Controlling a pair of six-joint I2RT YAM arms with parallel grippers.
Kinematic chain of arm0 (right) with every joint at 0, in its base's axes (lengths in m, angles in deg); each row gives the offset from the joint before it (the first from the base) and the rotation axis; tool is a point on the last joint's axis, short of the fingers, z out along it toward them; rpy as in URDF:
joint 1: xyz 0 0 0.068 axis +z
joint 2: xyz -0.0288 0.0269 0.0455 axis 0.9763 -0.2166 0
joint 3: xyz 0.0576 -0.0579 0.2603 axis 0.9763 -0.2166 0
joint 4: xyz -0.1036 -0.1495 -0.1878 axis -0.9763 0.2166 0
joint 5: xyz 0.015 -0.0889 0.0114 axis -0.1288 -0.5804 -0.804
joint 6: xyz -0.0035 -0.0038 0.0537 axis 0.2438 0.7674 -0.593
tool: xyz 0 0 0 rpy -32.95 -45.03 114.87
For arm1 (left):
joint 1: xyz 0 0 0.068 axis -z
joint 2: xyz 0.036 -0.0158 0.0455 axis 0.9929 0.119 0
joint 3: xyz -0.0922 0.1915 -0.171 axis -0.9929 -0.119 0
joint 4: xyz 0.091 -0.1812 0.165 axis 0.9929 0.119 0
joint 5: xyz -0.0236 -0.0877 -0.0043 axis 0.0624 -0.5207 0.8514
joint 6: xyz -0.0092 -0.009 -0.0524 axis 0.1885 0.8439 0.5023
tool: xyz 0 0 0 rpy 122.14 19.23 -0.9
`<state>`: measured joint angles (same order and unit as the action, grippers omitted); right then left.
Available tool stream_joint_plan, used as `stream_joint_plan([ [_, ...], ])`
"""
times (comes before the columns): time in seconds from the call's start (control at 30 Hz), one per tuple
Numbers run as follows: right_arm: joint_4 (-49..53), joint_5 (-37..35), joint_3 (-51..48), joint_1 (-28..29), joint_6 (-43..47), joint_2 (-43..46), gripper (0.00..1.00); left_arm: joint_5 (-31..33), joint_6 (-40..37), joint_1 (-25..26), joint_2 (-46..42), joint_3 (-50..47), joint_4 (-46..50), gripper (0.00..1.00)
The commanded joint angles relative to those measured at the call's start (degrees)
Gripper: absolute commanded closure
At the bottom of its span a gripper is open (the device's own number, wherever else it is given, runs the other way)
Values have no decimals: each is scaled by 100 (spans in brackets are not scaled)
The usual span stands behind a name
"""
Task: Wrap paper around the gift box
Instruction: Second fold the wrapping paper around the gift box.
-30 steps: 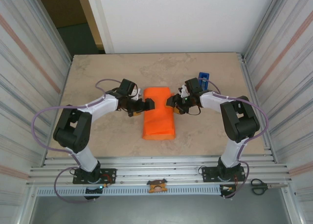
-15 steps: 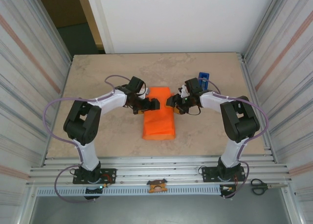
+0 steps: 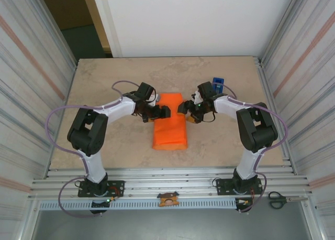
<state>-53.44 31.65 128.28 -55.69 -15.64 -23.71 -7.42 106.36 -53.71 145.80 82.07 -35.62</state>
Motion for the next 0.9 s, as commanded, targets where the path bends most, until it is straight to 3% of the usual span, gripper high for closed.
stream_joint_plan([
  [0.0,275,27,-18,99,241,103,29,436,-243,156,277,-348,449,12],
  [0.27,356,-286,-386,175,324,71,38,358,-228,157,285,-443,366,13],
  [0.53,536,-450,-212,20,395,658,27,299,-222,157,303,-427,346,14],
  [0.67,338,-186,-237,-53,406,961,23,280,-221,166,320,-428,341,15],
  [0.77,178,156,-235,53,403,901,22,274,-225,175,329,-423,334,15],
  [0.87,316,35,-160,182,379,593,22,261,-225,184,347,-415,324,15],
])
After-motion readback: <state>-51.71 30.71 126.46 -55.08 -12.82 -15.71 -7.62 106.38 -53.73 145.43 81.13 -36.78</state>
